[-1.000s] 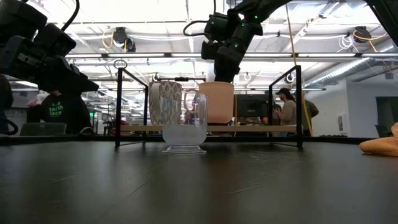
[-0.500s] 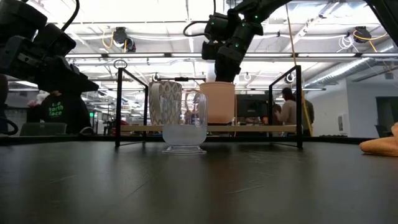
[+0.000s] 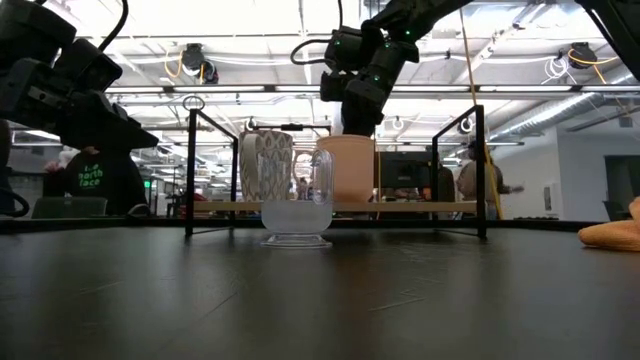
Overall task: Stack small to large cups/mugs on shelf
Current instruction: Put the orange mug on the shelf
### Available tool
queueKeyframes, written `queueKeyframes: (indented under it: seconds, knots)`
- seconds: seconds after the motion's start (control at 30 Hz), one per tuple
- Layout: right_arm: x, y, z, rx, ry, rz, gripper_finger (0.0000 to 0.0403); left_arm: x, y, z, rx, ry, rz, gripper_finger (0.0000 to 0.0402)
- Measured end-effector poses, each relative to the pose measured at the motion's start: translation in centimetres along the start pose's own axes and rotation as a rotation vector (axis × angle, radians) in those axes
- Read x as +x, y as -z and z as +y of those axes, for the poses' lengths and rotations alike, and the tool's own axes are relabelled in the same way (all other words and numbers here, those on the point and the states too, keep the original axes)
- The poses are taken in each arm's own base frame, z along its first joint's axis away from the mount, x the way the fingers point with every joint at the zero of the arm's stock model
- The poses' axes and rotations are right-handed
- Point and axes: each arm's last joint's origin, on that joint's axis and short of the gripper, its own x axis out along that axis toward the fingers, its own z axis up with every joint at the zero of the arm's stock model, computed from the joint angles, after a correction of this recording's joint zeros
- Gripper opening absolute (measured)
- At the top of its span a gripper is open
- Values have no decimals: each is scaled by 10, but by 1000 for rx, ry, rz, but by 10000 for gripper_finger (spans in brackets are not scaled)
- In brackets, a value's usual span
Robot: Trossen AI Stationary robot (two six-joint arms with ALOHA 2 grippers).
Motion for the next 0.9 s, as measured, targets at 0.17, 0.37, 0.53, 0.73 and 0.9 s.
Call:
queueKeyframes:
  seconds: [0.17, 0.37, 0.53, 0.73, 0.9]
  knots:
    - [0, 0, 0, 0, 1, 1, 4, 0, 0, 0, 0, 0, 0, 1]
    - [0, 0, 0, 1, 1, 3, 5, 0, 0, 0, 0, 0, 0, 1]
    - [1, 0, 0, 11, 8, 7, 24, 0, 1, 0, 0, 0, 7, 1]
    - [3, 2, 1, 13, 3, 19, 49, 0, 1, 0, -1, 0, 7, 1]
    - [4, 1, 2, 9, 1, 17, 56, 0, 1, 0, -2, 0, 12, 1]
